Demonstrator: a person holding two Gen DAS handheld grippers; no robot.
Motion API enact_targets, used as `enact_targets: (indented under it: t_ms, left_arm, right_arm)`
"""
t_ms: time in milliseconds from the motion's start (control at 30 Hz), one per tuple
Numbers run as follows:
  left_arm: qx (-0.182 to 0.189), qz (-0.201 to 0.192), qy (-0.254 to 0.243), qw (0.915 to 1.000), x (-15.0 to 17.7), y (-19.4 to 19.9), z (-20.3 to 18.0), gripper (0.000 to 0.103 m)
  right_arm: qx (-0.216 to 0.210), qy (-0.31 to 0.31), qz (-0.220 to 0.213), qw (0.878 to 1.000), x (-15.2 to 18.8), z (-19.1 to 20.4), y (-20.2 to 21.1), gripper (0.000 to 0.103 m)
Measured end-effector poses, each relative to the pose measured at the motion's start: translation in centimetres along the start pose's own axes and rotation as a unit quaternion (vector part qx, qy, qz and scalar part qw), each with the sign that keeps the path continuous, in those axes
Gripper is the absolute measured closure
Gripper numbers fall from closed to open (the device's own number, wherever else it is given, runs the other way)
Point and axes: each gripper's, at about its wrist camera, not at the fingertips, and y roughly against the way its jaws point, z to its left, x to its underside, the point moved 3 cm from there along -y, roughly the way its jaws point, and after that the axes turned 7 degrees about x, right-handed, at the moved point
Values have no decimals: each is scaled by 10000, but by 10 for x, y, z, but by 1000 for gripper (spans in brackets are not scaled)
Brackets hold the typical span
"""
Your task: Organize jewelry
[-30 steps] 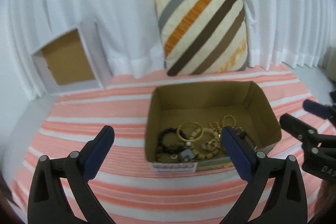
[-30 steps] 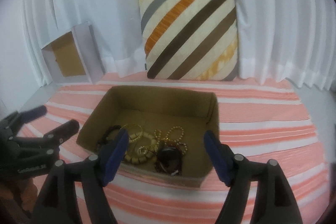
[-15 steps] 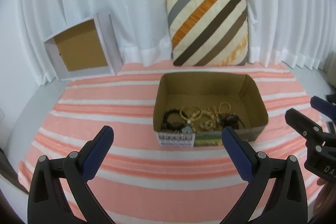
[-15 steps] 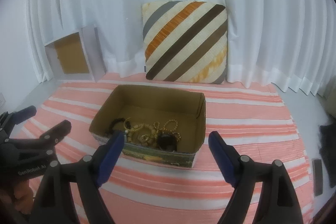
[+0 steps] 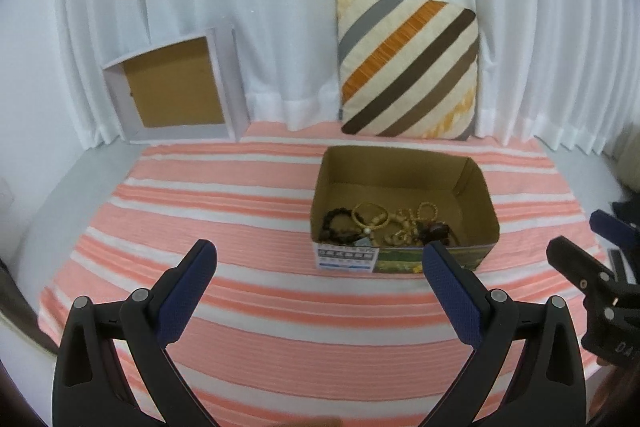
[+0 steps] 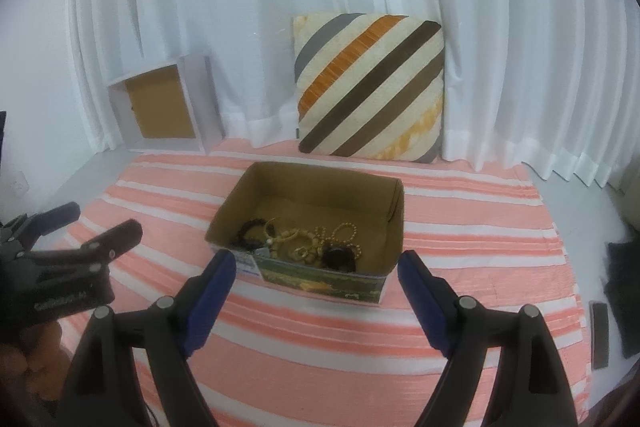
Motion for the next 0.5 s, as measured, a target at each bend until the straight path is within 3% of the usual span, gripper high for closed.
enact_targets:
  t_ms: [500]
  left_arm:
    - [-18, -21, 52, 10000, 1, 6, 0, 1]
  right_arm:
    - [-69, 96, -55, 9999, 1, 8, 13, 18]
